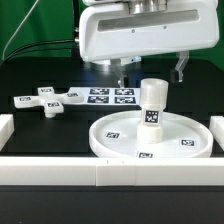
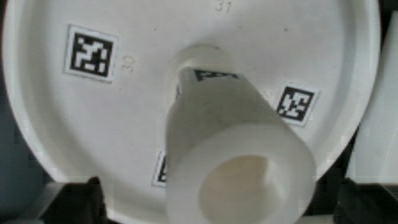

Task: Assemble round table

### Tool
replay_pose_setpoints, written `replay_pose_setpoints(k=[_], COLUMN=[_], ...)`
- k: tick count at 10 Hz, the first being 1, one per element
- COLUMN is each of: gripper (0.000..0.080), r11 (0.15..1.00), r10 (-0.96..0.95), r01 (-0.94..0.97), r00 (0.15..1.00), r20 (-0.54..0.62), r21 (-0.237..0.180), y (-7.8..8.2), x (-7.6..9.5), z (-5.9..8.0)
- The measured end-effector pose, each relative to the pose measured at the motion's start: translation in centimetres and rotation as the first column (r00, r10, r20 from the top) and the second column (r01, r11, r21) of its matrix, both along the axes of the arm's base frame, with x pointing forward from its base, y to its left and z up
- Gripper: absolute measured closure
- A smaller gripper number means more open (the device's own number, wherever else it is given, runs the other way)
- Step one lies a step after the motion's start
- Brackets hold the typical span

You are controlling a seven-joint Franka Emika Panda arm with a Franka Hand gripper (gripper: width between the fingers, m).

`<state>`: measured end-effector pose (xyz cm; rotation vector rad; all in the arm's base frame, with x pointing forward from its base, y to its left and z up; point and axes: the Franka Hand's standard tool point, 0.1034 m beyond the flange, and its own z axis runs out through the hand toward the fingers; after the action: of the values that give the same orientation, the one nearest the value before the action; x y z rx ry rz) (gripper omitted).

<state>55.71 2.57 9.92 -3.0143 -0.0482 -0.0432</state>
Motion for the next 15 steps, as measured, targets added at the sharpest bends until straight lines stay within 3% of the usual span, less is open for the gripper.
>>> replay_pose_setpoints(k=[2,4,7,10,15], gripper=[0.0151,0.0151,0.0151,0.0151,0.0164], r11=[1.0,1.0,0.993,0.994,0.994], r10=[0.01,0.023,0.105,0.094,0.101], r01=[-0.009,-0.023,-0.103,-0.093,-0.101], r00=[0.998,0.999,0.994,0.995,0.995], r20=[-0.063,-0.036,0.026,0.019,0.006], r21=[0.017,0.007,-0.049,-0.051,-0.042], y=[0.4,0.4,0.0,-0.6,0.4], x=[0.0,0.3,1.3,0.3,-0.2], z=[0.0,-0.2,0.0,-1.0,-1.3])
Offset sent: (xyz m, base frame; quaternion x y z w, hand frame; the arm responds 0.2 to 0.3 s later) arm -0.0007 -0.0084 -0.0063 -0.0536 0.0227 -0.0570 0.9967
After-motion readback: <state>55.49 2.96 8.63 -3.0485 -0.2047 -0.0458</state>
